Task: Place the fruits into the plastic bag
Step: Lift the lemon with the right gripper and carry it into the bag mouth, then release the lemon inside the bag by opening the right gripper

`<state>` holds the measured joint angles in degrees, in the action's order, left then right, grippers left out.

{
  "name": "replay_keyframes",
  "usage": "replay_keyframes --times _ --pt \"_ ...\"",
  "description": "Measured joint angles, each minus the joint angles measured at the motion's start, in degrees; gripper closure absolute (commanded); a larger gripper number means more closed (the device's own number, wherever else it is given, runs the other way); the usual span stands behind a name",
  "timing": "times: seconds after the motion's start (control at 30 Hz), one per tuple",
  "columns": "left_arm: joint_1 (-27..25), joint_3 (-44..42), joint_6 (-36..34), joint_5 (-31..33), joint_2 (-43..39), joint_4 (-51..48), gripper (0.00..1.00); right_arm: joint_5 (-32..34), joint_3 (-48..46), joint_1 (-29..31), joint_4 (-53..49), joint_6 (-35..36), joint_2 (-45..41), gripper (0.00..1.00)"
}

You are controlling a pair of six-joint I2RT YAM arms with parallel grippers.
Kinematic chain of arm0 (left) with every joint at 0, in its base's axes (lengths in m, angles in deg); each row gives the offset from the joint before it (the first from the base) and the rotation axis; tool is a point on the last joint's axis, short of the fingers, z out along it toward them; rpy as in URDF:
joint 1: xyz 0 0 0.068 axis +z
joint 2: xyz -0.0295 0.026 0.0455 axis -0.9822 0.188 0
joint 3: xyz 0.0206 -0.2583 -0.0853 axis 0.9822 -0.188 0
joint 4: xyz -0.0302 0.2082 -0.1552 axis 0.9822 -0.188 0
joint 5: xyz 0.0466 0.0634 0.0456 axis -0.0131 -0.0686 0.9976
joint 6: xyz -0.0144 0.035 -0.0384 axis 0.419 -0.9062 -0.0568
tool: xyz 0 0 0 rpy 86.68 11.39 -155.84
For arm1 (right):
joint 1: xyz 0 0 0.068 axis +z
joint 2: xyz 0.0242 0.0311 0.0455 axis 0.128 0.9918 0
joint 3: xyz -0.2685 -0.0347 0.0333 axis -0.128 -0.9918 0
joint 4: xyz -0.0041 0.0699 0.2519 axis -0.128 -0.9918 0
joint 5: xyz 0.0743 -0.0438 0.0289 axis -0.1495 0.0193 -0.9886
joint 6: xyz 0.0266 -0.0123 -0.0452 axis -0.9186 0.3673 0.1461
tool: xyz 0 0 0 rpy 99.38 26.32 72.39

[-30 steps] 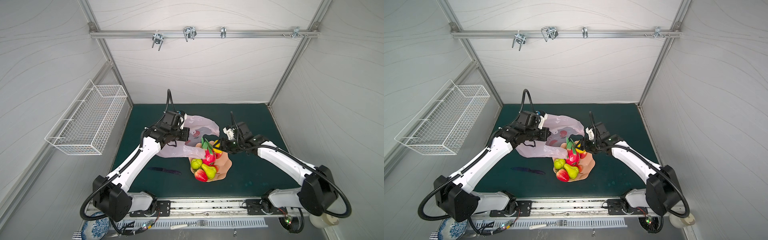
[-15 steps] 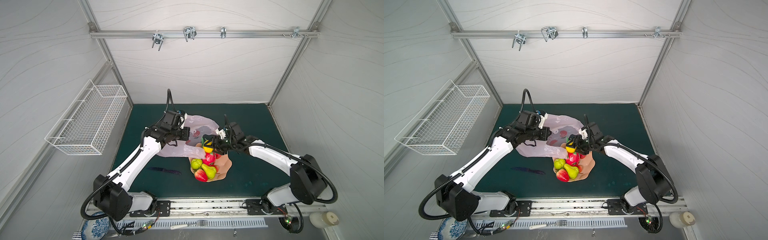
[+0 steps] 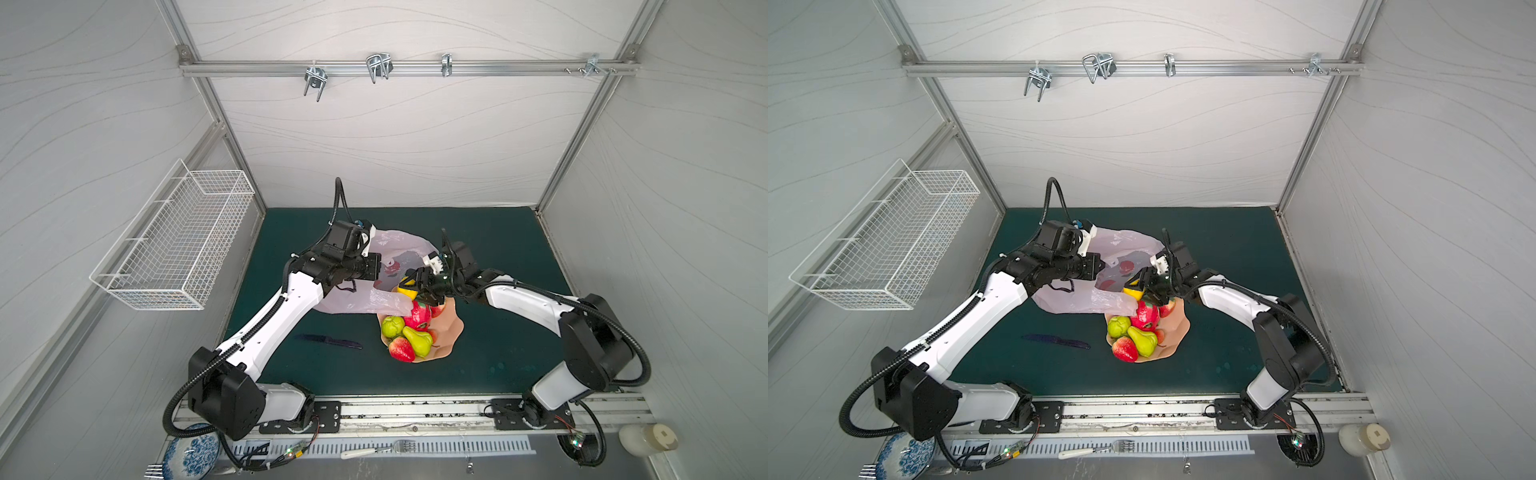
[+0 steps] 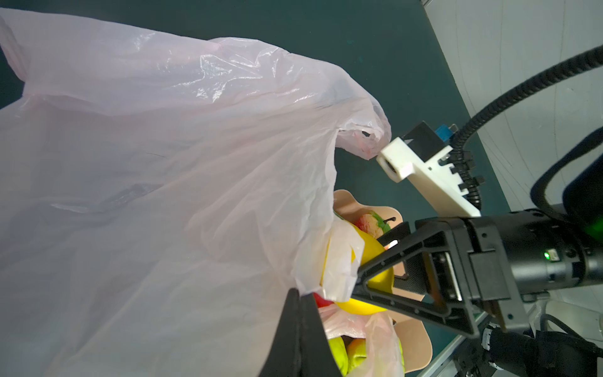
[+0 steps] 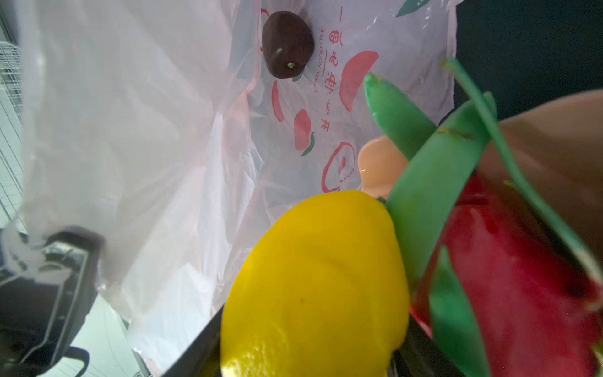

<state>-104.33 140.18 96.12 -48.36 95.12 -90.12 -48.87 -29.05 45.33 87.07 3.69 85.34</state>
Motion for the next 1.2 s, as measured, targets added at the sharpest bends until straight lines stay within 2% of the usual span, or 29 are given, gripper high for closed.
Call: replay_keyframes --times 0.43,0.9,1.1,1.2 --pt "0.0 0.0 0.5 -1.0 0.2 1.8 1.00 -0.9 7.6 3.4 4.1 -4.8 10.7 0.87" --pt "-0.1 -0.5 0.5 -1.5 1.2 3.5 1.00 -2.6 19.9 7.5 7.0 -9.8 23.6 0.82" --pt "-0.1 -2.1 0.7 -2.3 1.2 4.9 1.00 -2.8 24.0 8.4 7.4 -12.7 28.4 0.78" --pt "-0.1 -2.8 0.7 -2.4 1.2 5.1 1.00 -2.8 25.0 8.8 7.7 -13.9 30.0 0.68"
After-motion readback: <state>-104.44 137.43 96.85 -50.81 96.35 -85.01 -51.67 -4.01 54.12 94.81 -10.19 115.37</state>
